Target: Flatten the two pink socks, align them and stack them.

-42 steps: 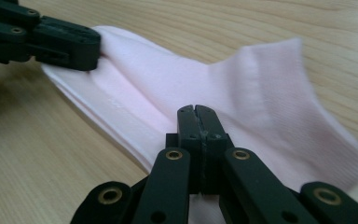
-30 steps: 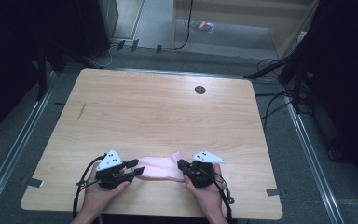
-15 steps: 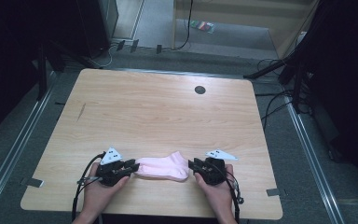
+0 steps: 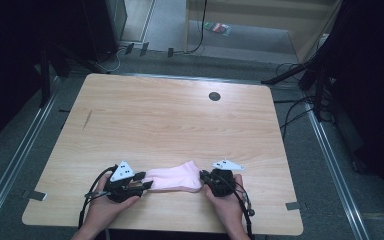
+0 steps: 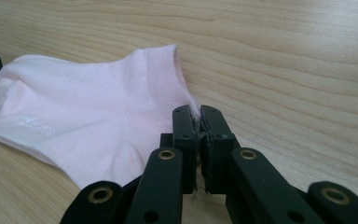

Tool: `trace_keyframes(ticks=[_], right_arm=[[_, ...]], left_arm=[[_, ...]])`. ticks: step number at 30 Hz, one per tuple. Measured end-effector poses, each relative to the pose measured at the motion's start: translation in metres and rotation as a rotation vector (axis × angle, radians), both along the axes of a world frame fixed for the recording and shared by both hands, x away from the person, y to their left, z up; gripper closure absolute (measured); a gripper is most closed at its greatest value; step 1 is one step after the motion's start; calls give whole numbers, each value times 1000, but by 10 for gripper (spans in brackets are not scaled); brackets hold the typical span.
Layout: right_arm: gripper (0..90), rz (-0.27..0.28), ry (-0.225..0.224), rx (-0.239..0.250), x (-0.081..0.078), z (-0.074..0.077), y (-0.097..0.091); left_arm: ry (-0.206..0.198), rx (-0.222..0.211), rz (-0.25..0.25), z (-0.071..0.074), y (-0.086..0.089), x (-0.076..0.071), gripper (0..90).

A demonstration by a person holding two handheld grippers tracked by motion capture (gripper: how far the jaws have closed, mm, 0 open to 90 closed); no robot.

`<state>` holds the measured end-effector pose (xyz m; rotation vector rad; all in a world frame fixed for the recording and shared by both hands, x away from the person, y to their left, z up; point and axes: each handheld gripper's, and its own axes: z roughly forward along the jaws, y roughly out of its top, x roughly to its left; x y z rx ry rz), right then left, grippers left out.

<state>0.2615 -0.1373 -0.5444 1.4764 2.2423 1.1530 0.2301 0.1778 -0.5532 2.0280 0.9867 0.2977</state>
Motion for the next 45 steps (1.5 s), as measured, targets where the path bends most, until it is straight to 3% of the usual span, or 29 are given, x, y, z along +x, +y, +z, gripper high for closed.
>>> trace_keyframes(ticks=[3, 4, 5, 7, 9, 10, 11, 12, 16, 19, 22, 30, 34, 36, 38, 41, 42, 43, 45], right_arm=[[812, -17, -9, 33, -2, 1, -2], [782, -31, -53, 57, -8, 5, -2], [788, -17, -145, 75, -19, 15, 3], [806, -1, -162, 85, -22, 18, 7], [845, 70, -202, 89, -31, 22, 19], [866, 126, -193, 88, -32, 21, 26], [900, 172, -132, 71, -30, 12, 36], [900, 172, -132, 71, -30, 12, 36], [900, 181, -43, 21, -26, -3, 43], [900, 176, -23, 10, -25, -4, 38], [900, 157, -19, -7, -27, -3, 30], [900, 145, -19, -32, -34, -1, 7], [900, 133, 14, 27, -33, -1, -5], [900, 112, -5, 79, -32, 3, -8], [900, 95, -44, 106, -29, 10, -9], [847, 77, -124, 92, -19, 21, -9], [800, 74, -127, 65, -13, 20, -7], [748, 70, -103, 32, -5, 15, -5], [720, 64, -94, 23, -2, 11, -4]], left_arm=[[-15, 19, -3, 0, -2, -1, 541], [-14, 23, -4, 0, -3, -1, 537], [-17, 24, -1, 0, -5, -1, 514], [-30, 45, -1, 0, -7, -2, 510], [-38, 57, 2, 0, -9, -3, 508], [-40, 59, 2, 0, -9, -3, 509], [-40, 60, 0, 0, -9, -3, 515], [-41, 61, 5, 0, -9, -3, 515], [-27, 44, 29, 0, -5, -1, 620], [-30, 46, 42, 0, -3, 0, 675], [-42, 61, 46, 0, -5, -2, 706], [-33, 54, 49, 0, -4, -1, 731], [-19, 28, 30, 0, -3, 0, 675], [-14, 8, 35, 0, -2, 1, 619], [-13, -1, 36, 0, -1, 2, 620], [-5, -2, 33, 0, -1, 3, 621], [-5, 1, 34, 0, -1, 3, 622], [-6, 3, 35, 0, -1, 3, 624], [-7, 8, 34, 0, -2, 2, 624]])
